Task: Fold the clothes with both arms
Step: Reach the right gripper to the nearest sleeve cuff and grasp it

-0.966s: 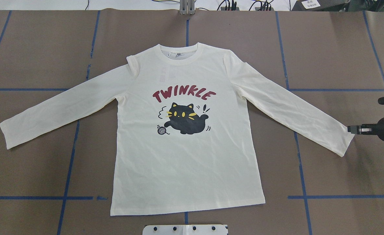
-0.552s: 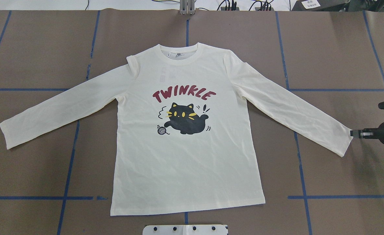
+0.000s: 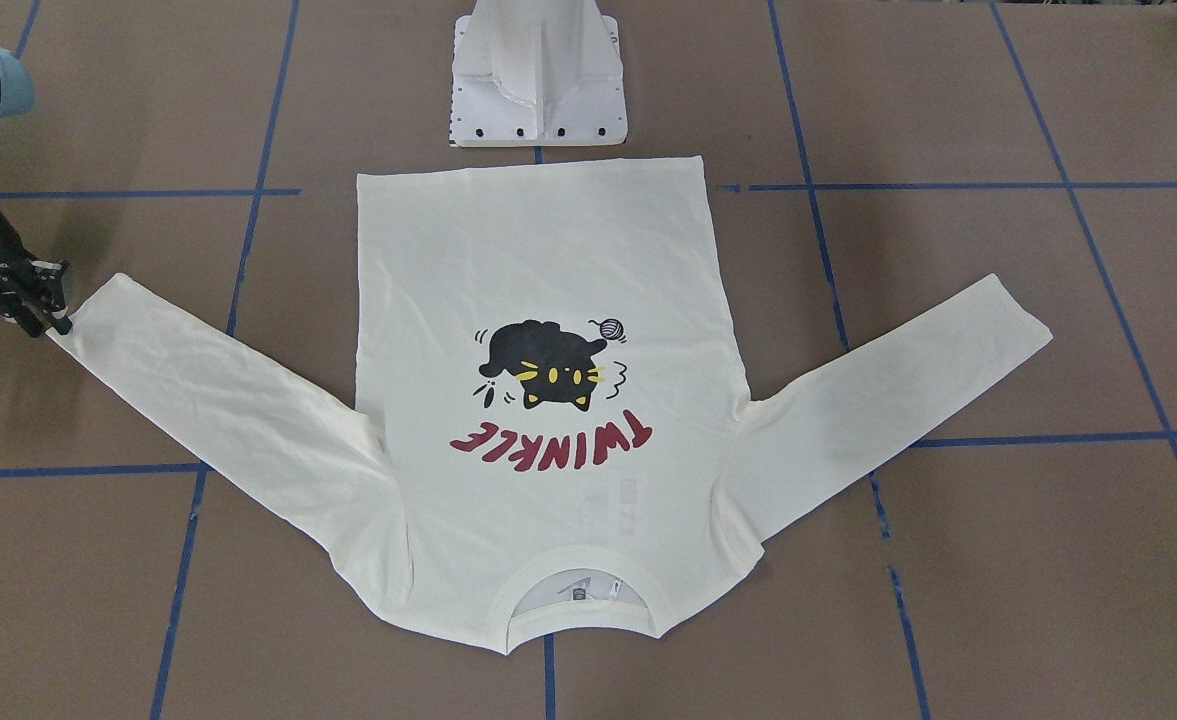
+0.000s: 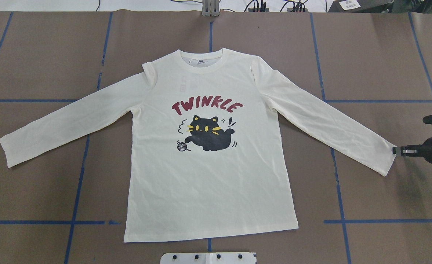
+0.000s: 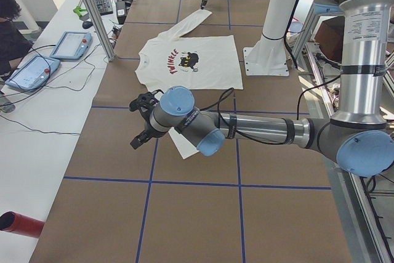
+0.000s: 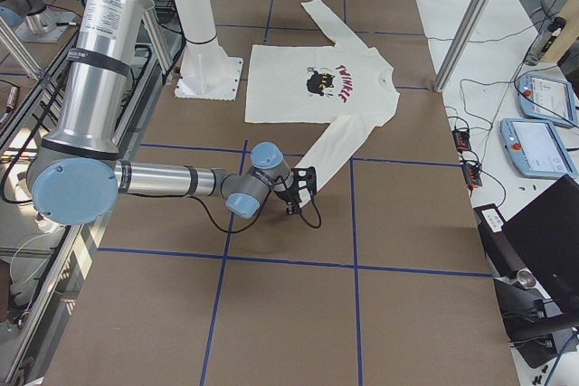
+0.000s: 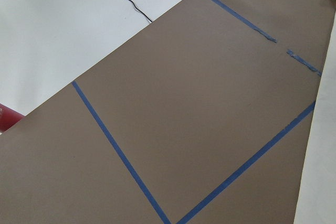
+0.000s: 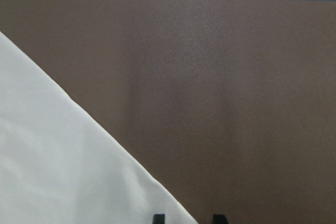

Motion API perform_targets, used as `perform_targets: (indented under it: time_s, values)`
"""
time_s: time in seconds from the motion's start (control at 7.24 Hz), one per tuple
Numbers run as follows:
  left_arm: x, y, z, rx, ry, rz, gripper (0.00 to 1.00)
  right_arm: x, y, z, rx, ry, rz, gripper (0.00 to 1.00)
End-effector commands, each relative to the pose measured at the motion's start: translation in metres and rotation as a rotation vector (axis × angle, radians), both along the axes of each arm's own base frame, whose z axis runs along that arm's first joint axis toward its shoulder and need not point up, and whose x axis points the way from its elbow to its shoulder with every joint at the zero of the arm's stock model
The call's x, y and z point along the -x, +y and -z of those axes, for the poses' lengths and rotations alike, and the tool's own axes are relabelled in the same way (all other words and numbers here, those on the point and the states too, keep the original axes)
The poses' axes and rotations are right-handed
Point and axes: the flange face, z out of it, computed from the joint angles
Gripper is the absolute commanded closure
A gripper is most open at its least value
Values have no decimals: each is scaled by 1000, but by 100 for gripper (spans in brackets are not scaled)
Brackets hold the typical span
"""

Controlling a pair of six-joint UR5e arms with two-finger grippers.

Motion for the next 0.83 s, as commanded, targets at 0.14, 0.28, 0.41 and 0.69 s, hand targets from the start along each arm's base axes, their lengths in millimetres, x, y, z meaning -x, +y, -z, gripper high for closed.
perform_targets:
  time_s: [0.14, 0.28, 0.41, 0.69]
  values:
    - [0, 0, -1, 0, -1, -1, 0, 5, -4, 9, -10, -17, 7, 100]
    - [0, 0, -1, 0, 0, -2, 0, 6, -5, 22, -26, -35, 8, 100]
    - [0, 0, 0, -1, 0, -2, 0, 3, -7, 59, -41, -55, 1, 100]
    - [0, 0, -1, 0, -1, -1, 0, 7, -8, 181, 59, -9, -24, 100]
